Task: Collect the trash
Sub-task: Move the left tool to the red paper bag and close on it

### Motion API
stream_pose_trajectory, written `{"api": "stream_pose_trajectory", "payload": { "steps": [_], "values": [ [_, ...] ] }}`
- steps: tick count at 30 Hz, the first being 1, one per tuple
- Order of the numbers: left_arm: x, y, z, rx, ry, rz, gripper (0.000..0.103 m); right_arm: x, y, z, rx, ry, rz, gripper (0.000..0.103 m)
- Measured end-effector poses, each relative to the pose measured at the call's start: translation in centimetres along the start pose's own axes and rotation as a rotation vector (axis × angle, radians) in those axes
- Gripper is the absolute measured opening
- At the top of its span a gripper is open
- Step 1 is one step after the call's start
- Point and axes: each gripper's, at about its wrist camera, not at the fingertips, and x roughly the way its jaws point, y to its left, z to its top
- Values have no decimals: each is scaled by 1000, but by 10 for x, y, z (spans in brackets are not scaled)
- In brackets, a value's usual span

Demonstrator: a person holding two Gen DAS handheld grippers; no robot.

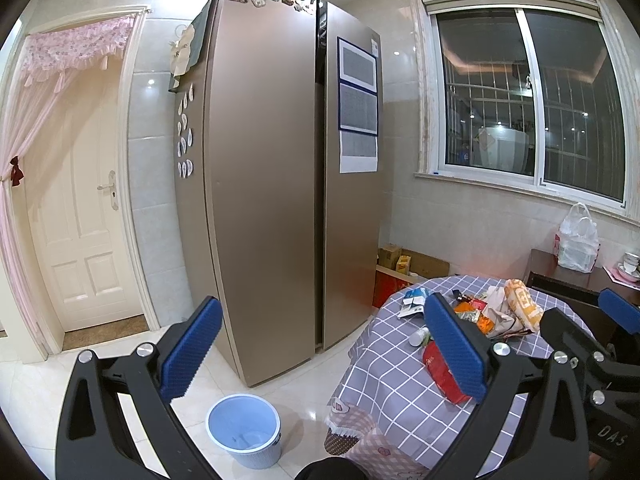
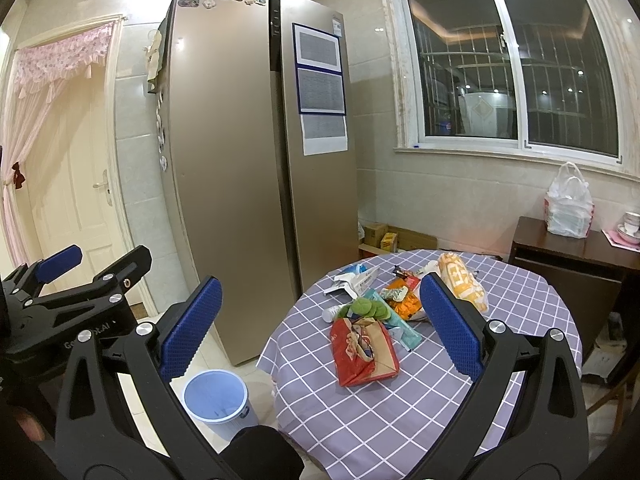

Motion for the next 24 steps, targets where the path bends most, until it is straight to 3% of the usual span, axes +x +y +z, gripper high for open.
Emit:
{"api": "stream_pose_trajectory", "payload": {
  "steps": [11, 24],
  "values": [
    [30, -17, -18, 26, 75, -25, 99, 22, -26, -17, 36, 58, -8, 97],
    [121, -91, -72, 117, 361, -203, 99, 76, -106, -69, 153, 268, -209, 97]
  ]
}}
